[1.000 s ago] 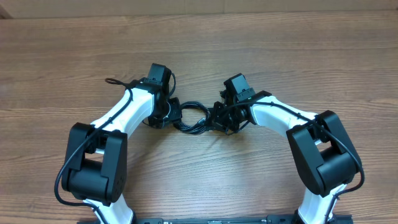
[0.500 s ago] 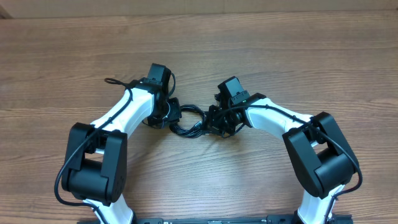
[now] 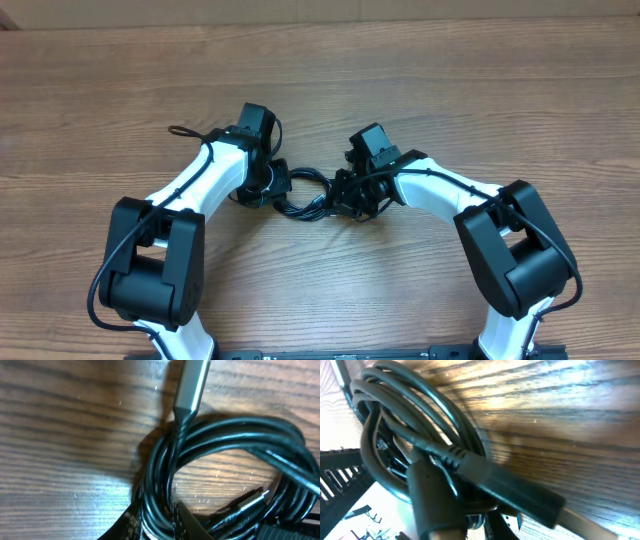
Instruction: Untangle cables
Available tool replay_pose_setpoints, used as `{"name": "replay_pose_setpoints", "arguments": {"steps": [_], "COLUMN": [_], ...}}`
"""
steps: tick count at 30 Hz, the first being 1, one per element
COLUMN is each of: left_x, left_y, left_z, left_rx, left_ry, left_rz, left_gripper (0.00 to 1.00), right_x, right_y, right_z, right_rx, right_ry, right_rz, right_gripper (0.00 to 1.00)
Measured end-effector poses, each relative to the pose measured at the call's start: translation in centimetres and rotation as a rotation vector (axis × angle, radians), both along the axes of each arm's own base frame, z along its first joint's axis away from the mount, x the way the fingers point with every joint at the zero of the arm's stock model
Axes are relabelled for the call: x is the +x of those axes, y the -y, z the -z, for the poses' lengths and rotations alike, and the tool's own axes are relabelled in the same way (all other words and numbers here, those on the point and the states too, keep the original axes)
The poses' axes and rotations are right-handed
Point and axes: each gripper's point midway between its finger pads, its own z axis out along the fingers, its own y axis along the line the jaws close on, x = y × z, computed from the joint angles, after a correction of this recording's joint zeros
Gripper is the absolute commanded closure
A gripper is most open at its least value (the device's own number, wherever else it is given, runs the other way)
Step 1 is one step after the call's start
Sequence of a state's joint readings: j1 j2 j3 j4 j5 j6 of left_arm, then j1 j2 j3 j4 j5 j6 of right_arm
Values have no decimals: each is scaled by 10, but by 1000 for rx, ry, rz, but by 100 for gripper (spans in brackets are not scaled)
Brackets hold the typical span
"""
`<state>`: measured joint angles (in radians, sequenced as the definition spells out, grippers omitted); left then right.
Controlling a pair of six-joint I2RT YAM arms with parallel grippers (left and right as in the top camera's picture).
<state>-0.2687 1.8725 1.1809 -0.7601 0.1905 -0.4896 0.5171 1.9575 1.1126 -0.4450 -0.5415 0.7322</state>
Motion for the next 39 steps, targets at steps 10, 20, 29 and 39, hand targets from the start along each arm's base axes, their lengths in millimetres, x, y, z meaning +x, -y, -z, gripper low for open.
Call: {"name": "replay_pose_setpoints", "arguments": {"steps": [10, 20, 29, 39], "left_x": [-5, -3, -5, -11], "left_y": [-1, 3, 29, 48], "left_z": [0, -2, -10, -19], "left_rx": [2, -16, -164, -285], "left_ry": [-22, 1, 43, 64], "left_rz": [2, 81, 272, 378], "left_gripper": [91, 96, 96, 69], "right_x": [5, 11, 13, 14], "right_y": [-4, 3, 7, 11], "right_z": [-5, -1, 3, 5], "right_rx": [11, -39, -75, -102], "right_ry": [18, 49, 62, 73], "right_rz": [-2, 18, 25, 31], "right_gripper": [61, 59, 77, 96]}}
